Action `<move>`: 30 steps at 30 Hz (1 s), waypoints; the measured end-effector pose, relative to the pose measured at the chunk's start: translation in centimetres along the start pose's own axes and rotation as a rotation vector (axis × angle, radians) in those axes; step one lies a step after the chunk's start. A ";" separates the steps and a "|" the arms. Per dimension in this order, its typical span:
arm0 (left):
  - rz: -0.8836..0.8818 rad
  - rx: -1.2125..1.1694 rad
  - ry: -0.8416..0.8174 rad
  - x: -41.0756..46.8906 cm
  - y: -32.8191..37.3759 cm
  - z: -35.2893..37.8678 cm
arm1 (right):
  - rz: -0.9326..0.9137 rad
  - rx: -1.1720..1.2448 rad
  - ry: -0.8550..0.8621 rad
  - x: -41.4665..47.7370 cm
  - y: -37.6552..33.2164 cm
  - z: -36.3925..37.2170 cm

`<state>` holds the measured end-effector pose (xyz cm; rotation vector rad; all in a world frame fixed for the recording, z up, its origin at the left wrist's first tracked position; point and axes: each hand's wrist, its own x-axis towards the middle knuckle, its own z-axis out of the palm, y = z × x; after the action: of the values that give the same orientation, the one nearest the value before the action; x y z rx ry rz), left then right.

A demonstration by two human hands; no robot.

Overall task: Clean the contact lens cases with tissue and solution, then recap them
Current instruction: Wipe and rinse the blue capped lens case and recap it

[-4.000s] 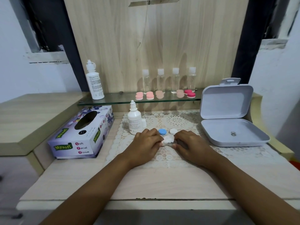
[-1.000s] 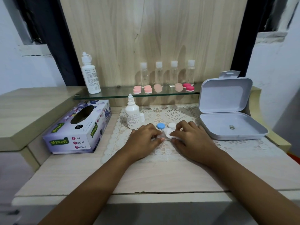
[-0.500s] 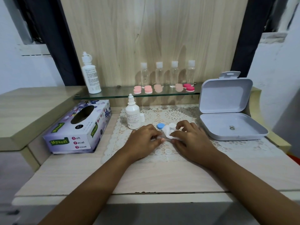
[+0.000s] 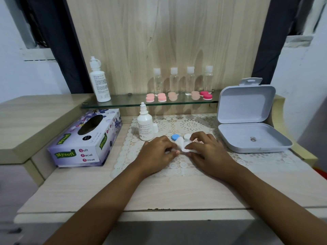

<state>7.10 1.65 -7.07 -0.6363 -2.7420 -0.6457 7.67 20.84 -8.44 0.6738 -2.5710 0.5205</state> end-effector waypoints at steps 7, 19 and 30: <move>0.000 -0.010 0.011 -0.1 0.1 0.0 | -0.025 -0.216 0.014 0.0 -0.6 -0.3; 0.009 0.014 0.006 -0.1 0.1 0.0 | 0.039 -0.081 -0.032 -0.1 -0.4 -0.2; 0.000 0.067 0.002 -0.2 0.4 0.3 | -0.034 -0.027 -0.033 0.1 -0.4 -0.2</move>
<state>7.42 2.01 -7.24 -0.6207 -2.7491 -0.5512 7.87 20.61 -8.13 0.7208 -2.5881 0.4665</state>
